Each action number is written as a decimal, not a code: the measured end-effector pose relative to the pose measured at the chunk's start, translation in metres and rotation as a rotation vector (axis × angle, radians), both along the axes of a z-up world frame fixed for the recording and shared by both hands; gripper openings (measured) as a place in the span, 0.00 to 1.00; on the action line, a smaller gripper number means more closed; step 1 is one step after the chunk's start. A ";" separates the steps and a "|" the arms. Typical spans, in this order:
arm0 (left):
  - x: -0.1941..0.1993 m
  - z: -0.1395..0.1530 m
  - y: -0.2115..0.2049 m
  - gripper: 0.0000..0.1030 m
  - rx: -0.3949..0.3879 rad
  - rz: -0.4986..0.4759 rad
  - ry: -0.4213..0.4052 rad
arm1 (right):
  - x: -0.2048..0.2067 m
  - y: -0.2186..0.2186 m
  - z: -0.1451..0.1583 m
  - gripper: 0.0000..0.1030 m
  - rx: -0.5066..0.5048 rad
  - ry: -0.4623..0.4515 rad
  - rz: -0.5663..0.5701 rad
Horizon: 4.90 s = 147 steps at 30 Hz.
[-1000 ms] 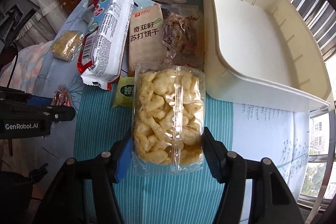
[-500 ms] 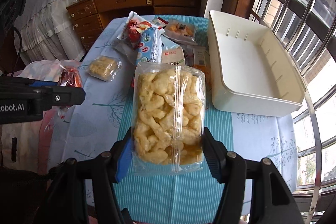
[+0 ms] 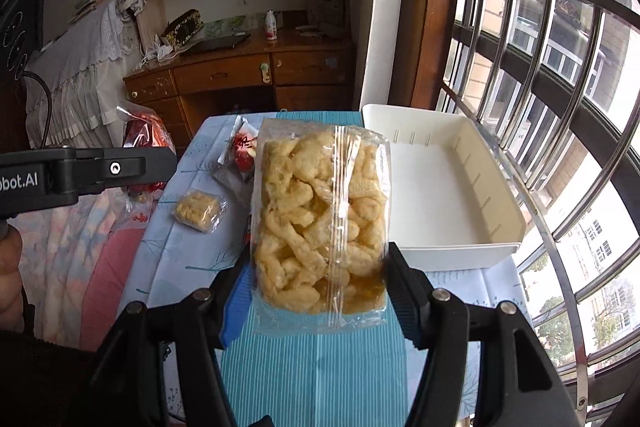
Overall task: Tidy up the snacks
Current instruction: 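Carry both bags over the white tray and open both tools to drop them, then withdraw both tools from the tray back toward the remaining snacks, then grasp the clear crumbly-snack pack with left tool while right tool grasps the yellow-green packet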
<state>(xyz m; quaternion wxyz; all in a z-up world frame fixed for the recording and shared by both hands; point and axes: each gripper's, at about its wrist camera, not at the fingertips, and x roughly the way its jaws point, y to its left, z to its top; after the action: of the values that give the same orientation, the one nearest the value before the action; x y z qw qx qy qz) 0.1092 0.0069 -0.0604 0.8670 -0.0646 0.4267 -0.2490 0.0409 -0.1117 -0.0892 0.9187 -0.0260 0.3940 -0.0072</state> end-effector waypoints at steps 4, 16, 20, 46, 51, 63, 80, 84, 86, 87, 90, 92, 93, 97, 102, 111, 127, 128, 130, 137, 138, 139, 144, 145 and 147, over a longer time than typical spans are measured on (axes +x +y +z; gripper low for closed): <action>0.007 0.013 -0.026 0.41 0.015 0.008 -0.043 | 0.005 -0.023 0.011 0.60 -0.001 -0.052 -0.012; 0.045 0.024 -0.121 0.41 0.021 0.054 -0.059 | 0.040 -0.102 0.028 0.60 -0.012 -0.109 0.019; 0.060 0.016 -0.150 0.41 0.048 0.080 -0.037 | 0.054 -0.125 0.026 0.60 -0.024 -0.099 0.045; 0.091 -0.016 -0.214 0.63 0.200 0.233 0.023 | 0.111 -0.202 -0.009 0.64 -0.015 0.045 0.131; 0.078 -0.015 -0.202 0.65 0.198 0.273 0.017 | 0.108 -0.198 -0.009 0.64 -0.006 0.046 0.148; 0.031 -0.010 -0.144 0.66 0.231 0.398 0.019 | 0.099 -0.174 -0.011 0.64 0.055 0.082 0.175; -0.007 0.001 -0.039 0.74 0.370 0.413 0.005 | 0.084 -0.093 -0.020 0.73 0.185 0.138 0.095; -0.005 -0.006 -0.012 0.74 0.392 0.389 0.023 | 0.078 -0.070 -0.026 0.73 0.198 0.150 0.053; -0.002 -0.012 0.001 0.74 0.400 0.372 0.036 | 0.075 -0.061 -0.030 0.73 0.204 0.156 0.031; -0.001 -0.014 0.007 0.74 0.403 0.362 0.043 | 0.074 -0.056 -0.031 0.73 0.206 0.159 0.021; 0.005 -0.022 0.023 0.74 0.413 0.325 0.060 | 0.070 -0.044 -0.037 0.73 0.214 0.169 -0.017; 0.009 -0.027 0.032 0.74 0.419 0.296 0.068 | 0.067 -0.037 -0.041 0.73 0.225 0.174 -0.049; 0.011 -0.029 0.034 0.74 0.422 0.282 0.072 | 0.066 -0.033 -0.043 0.73 0.231 0.177 -0.067; 0.020 -0.041 0.047 0.75 0.432 0.225 0.096 | 0.061 -0.023 -0.053 0.73 0.258 0.191 -0.141; 0.029 -0.058 0.061 0.77 0.441 0.171 0.137 | 0.055 -0.016 -0.069 0.73 0.303 0.225 -0.235; 0.059 -0.098 0.077 0.78 0.455 0.179 0.254 | 0.050 -0.020 -0.105 0.73 0.410 0.359 -0.343; 0.142 -0.177 0.070 0.82 0.485 0.208 0.341 | 0.080 0.000 -0.166 0.73 0.377 0.432 -0.256; 0.146 -0.182 0.069 0.82 0.484 0.206 0.347 | 0.082 0.003 -0.168 0.73 0.351 0.428 -0.247; 0.153 -0.192 0.068 0.82 0.490 0.202 0.358 | 0.087 0.007 -0.170 0.73 0.293 0.412 -0.227; 0.171 -0.221 0.072 0.82 0.478 0.199 0.400 | 0.094 0.029 -0.178 0.73 0.115 0.355 -0.138; 0.172 -0.224 0.072 0.82 0.480 0.198 0.401 | 0.094 0.030 -0.180 0.73 0.104 0.352 -0.133; 0.174 -0.226 0.073 0.82 0.481 0.198 0.402 | 0.095 0.031 -0.182 0.73 0.096 0.352 -0.131; 0.182 -0.237 0.075 0.82 0.464 0.188 0.418 | 0.099 0.029 -0.190 0.73 0.078 0.343 -0.145; 0.183 -0.239 0.075 0.82 0.459 0.186 0.420 | 0.099 0.029 -0.191 0.73 0.072 0.341 -0.146; 0.186 -0.242 0.075 0.82 0.455 0.185 0.415 | 0.101 0.029 -0.192 0.73 0.063 0.335 -0.151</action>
<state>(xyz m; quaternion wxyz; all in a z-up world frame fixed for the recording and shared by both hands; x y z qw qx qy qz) 0.2948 0.0821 -0.3020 0.7725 0.0429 0.6317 -0.0486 0.1420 -0.0825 -0.2814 0.8375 0.0315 0.5423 -0.0592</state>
